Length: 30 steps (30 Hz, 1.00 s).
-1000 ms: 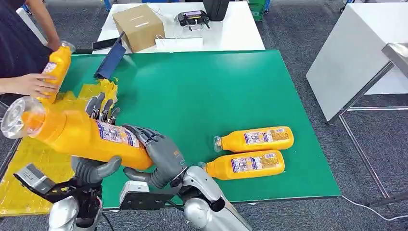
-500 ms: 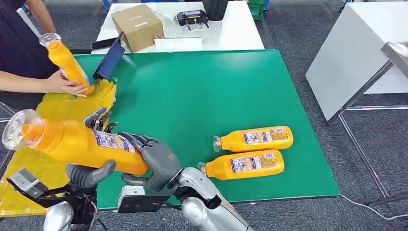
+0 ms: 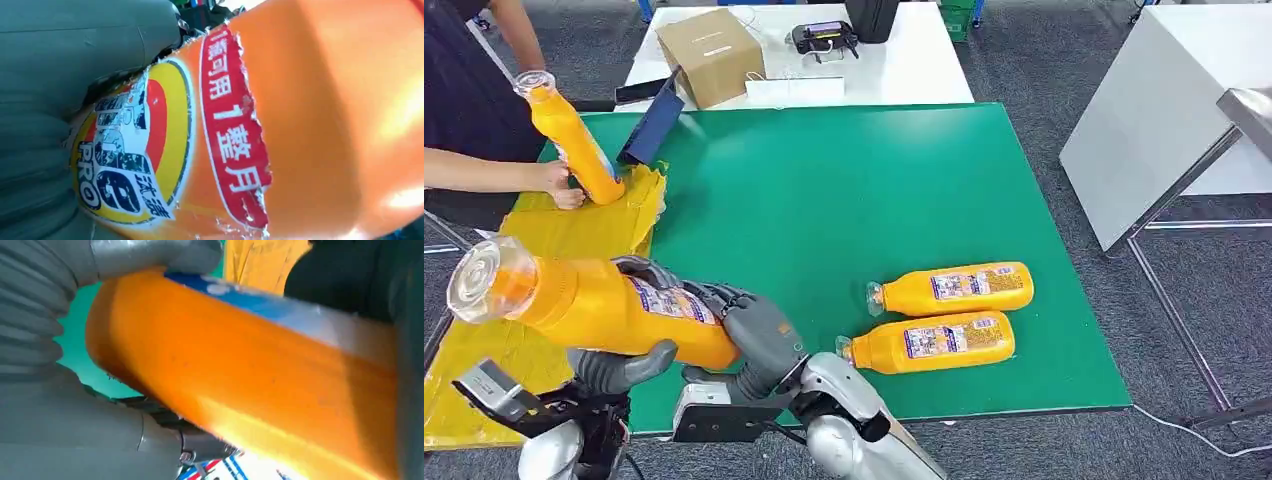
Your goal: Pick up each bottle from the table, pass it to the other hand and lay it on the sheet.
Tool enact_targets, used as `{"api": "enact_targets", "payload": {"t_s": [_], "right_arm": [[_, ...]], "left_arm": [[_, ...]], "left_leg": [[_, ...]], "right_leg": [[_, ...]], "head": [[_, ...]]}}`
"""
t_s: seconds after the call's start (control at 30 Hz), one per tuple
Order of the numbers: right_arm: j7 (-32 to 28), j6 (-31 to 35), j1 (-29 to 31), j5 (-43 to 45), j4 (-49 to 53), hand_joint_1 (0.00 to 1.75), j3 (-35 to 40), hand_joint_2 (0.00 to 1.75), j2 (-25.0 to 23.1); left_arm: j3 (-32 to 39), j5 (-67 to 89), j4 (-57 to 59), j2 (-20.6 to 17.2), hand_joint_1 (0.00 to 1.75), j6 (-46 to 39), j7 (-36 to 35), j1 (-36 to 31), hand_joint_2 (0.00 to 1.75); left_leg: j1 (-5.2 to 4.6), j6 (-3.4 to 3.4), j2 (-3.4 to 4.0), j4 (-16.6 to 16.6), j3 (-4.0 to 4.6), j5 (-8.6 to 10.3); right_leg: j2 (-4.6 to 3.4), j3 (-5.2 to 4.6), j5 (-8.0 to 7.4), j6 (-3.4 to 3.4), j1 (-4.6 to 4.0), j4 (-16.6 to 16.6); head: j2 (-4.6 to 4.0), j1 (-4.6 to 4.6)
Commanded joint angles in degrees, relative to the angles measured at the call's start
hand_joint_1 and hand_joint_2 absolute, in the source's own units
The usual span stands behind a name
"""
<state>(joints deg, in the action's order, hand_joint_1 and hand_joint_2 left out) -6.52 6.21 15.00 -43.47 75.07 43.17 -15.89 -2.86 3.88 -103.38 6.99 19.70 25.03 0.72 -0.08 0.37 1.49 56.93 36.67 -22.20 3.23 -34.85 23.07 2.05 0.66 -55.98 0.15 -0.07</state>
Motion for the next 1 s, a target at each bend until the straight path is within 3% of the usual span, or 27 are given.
{"api": "enact_targets", "payload": {"t_s": [0.03, 0.07, 0.1, 0.27, 0.43, 0.57, 0.63, 0.67, 0.7, 1.0], "right_arm": [[2.62, 0.56, -1.59, 0.23, 9.73, 0.0, -9.44, 1.75, 6.42], [2.58, 0.07, -1.89, 1.08, 11.44, 0.0, -10.44, 1.75, 7.19], [2.59, 0.11, -1.71, 1.68, 12.75, 0.0, -11.53, 0.0, 8.01], [2.1, -0.86, -2.31, 2.64, 17.49, 0.0, -14.68, 0.0, 11.06], [1.52, -1.76, -3.3, 2.65, 19.08, 0.0, -14.7, 0.0, 13.33], [0.87, -2.04, -3.61, 3.65, 19.37, 0.0, -14.54, 0.0, 14.43], [0.13, -2.87, -2.34, 2.8, 19.47, 0.0, -12.8, 0.0, 16.66], [0.09, -2.78, -2.0, 2.8, 19.49, 0.0, -12.85, 0.0, 16.77], [0.16, -3.22, -2.07, 2.39, 19.7, 0.0, -12.71, 1.75, 17.43], [-1.74, -3.26, -4.47, 1.01, 20.34, 0.0, -12.53, 1.75, 19.11]], "left_arm": [[-1.77, 21.91, 1.65, -4.57, 1.75, -11.59, 0.99, -3.52, 1.75], [-1.47, 23.72, 2.87, -5.7, 1.75, -11.97, 0.17, -4.17, 1.75], [-0.95, 29.16, 4.61, -7.17, 1.75, -15.21, -0.82, -4.83, 1.75], [1.22, 49.09, 12.05, -12.11, 1.75, -27.22, -2.18, -5.55, 1.75], [3.37, 69.75, 21.2, -17.23, 1.75, -35.74, -10.44, -5.72, 1.75], [3.55, 74.47, 28.85, -20.29, 1.75, -35.89, -12.9, -7.84, 1.75], [0.96, 86.12, 35.82, -23.11, 1.75, -36.56, -19.95, -11.02, 1.75], [0.39, 86.12, 37.98, -23.18, 1.75, -37.05, -20.18, -12.53, 1.75], [-3.87, 86.12, 42.56, -24.64, 1.75, -35.78, -24.4, -15.22, 1.75], [-10.34, 86.12, 49.7, -23.89, 1.75, -37.25, -25.89, -18.46, 1.75]], "left_leg": [[0.07, -0.02, -0.27, -0.01, -0.22, -0.07], [0.1, -0.04, -0.33, 0.01, -0.32, -0.13], [0.06, -0.03, -0.31, -0.02, -0.21, -0.06], [0.07, -0.07, -0.27, -0.09, -0.42, -0.11], [0.05, -0.06, -0.12, -0.11, -0.38, -0.1], [0.05, -0.06, -0.1, -0.09, -0.39, -0.11], [0.07, -0.08, -0.18, -0.1, -0.41, -0.1], [0.03, -0.06, -0.22, -0.09, -0.26, -0.02], [0.07, -0.07, -0.26, -0.07, -0.36, -0.06], [0.01, -0.01, -0.19, -0.07, -0.21, -0.03]], "right_leg": [[-0.01, 0.32, 0.11, -0.04, -0.02, 0.06], [-0.05, 0.45, 0.17, -0.07, -0.04, 0.06], [0.01, 0.33, 0.11, -0.04, -0.02, 0.06], [-0.13, 0.5, 0.12, -0.1, -0.01, 0.1], [-0.17, 0.43, 0.09, -0.07, -0.01, 0.1], [-0.2, 0.42, 0.1, -0.08, 0.0, 0.07], [-0.13, 0.44, 0.12, -0.09, -0.01, 0.09], [-0.01, 0.3, 0.07, -0.07, 0.0, 0.07], [-0.06, 0.42, 0.12, -0.09, -0.01, 0.06], [-0.03, 0.29, 0.07, -0.03, 0.04, 0.07]], "head": [[0.0, -0.02], [0.0, -0.02], [0.0, -0.02], [0.0, -0.02], [0.0, -0.04], [0.0, -0.04], [0.0, -0.02], [0.0, 0.0], [0.0, -0.02], [0.0, 0.02]]}}
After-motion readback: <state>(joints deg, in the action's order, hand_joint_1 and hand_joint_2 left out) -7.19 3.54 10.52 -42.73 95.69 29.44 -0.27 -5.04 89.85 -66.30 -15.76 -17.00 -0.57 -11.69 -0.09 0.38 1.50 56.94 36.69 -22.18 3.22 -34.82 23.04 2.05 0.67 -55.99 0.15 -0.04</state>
